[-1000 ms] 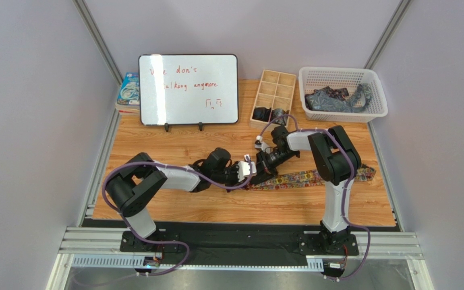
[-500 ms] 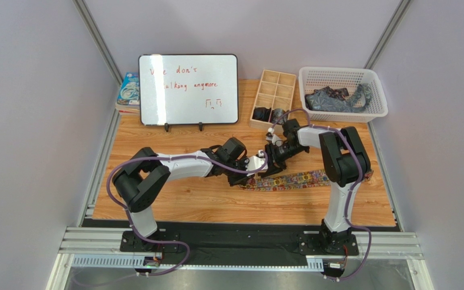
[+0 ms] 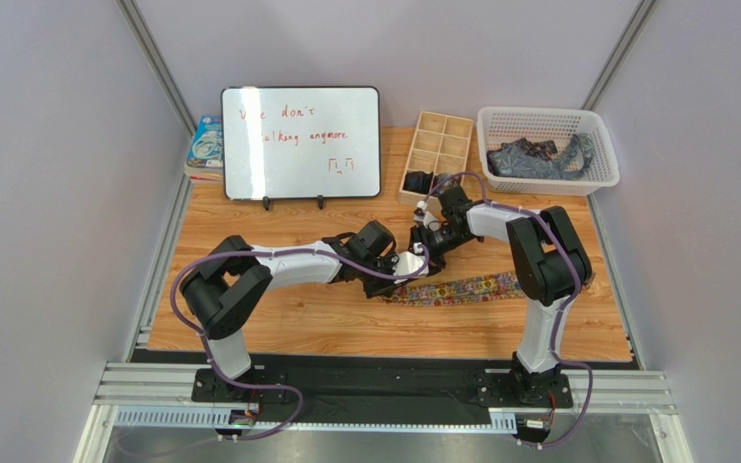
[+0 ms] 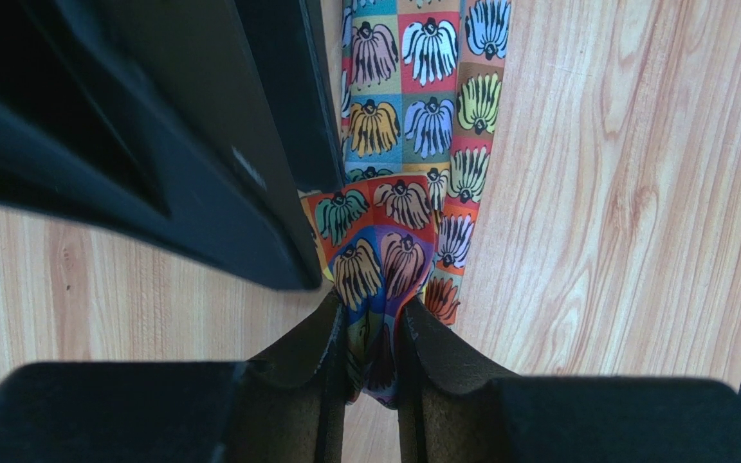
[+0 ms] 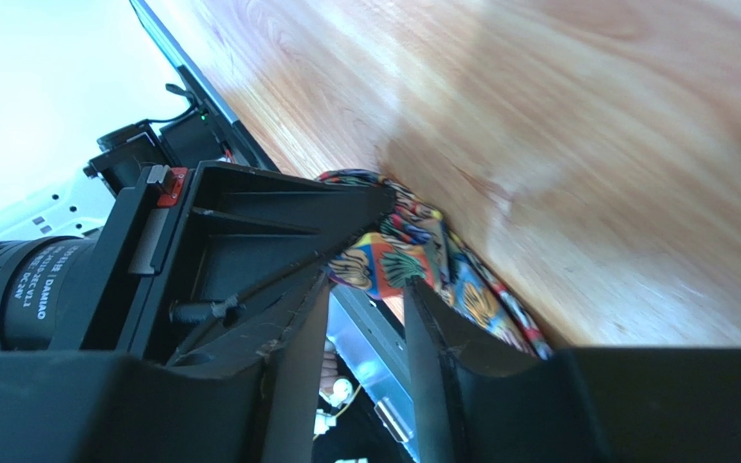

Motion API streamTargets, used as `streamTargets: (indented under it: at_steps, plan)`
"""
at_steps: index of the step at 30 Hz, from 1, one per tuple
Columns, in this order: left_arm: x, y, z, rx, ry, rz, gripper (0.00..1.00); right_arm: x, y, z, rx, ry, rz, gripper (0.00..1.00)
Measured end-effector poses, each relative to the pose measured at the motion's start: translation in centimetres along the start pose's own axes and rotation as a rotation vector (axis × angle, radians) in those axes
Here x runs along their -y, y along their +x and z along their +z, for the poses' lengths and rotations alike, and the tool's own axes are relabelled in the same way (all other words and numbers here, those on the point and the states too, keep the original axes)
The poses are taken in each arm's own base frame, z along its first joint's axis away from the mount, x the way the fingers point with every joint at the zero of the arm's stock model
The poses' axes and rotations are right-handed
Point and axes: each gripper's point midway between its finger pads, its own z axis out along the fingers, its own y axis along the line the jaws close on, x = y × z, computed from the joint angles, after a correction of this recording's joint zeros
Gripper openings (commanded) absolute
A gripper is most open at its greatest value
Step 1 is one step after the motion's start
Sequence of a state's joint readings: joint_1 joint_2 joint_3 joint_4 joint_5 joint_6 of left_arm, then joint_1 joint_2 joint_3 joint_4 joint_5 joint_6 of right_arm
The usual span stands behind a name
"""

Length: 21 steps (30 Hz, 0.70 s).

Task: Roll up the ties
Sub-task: Roll the tie at the center of the board.

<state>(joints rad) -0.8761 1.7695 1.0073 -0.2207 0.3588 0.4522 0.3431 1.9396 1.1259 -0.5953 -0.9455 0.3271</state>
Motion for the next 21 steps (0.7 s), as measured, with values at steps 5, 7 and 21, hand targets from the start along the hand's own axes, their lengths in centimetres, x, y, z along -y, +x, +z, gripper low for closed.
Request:
streamTargets:
  at_steps: [5, 7, 21]
  plan:
    - [0.0, 0.0, 0.0, -0.001, -0.002, 0.0, 0.18, -0.5, 0.6, 1.0, -0.019, 0.004, -0.013, 0.46]
    - [0.0, 0.0, 0.0, -0.002, -0.002, 0.0, 0.18, -0.2, 0.9, 1.3, -0.027, 0.015, -0.009, 0.45]
    - [-0.1, 0.2, 0.1, -0.014, -0.005, -0.021, 0.37, -0.2, 1.5, 2.5, -0.055, -0.011, 0.035, 0.0]
